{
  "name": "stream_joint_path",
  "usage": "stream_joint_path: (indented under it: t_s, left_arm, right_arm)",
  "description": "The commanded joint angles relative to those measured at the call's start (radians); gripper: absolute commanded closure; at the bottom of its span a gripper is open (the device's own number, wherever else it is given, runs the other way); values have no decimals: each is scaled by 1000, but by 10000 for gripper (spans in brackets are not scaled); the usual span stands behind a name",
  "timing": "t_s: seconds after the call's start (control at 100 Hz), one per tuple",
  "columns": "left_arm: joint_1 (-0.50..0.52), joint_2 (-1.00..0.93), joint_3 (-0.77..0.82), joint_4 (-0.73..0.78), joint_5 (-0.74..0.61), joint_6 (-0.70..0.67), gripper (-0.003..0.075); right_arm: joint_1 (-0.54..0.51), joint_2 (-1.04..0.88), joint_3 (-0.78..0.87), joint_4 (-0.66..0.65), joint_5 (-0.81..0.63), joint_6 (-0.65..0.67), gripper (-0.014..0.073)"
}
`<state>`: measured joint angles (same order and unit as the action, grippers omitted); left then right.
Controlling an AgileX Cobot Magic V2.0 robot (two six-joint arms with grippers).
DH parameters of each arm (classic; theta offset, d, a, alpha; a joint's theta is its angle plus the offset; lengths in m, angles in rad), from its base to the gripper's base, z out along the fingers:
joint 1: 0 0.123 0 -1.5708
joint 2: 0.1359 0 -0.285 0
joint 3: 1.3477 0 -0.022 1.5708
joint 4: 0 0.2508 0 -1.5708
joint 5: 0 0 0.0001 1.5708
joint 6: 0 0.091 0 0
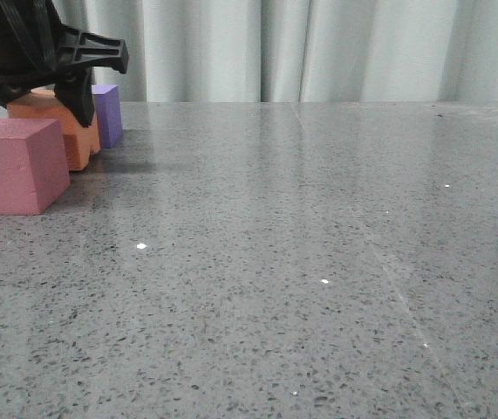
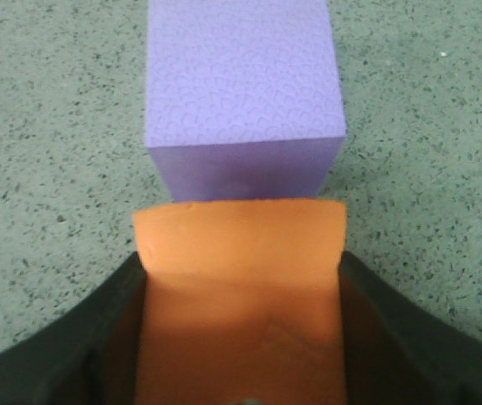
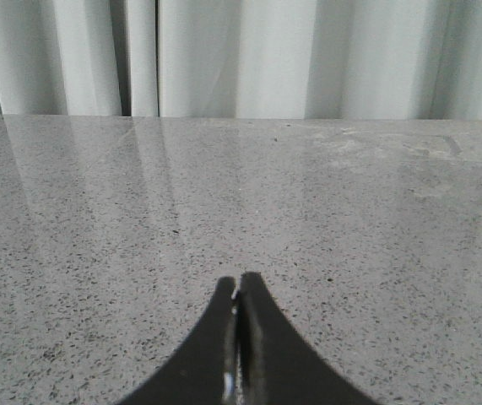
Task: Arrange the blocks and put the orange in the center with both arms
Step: 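Carry the orange cube with the left gripper beside the purple cube, then lower the orange cube between purple and pink cubes, open left gripper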
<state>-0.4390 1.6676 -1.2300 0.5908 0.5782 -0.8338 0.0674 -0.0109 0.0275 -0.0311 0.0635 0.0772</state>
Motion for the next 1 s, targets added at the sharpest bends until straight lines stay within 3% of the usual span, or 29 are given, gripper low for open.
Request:
stream_joint_path:
  t_s: [0.0,0.37,0.47,0.66,0.99]
  left_arm:
    - [2,-39,-26,17,-54,-2,547]
    - [2,-39,-26,13,-50,6,533]
    - [2,-39,-26,8,-54,25,453]
    - [2,-39,-26,8,-80,33,206]
    - [2,-39,-26,6,-90,42,192]
  right_arm:
    - [-5,-20,-14,-13,-78,-2,661]
    - [-5,-20,-14,-13,-78,-2,661]
    - [-5,-20,-14,-13,-78,-2,661]
    - [-5,-20,-14,-13,-78,-2,661]
    - [-5,-20,-14,-13,-78,-2,661]
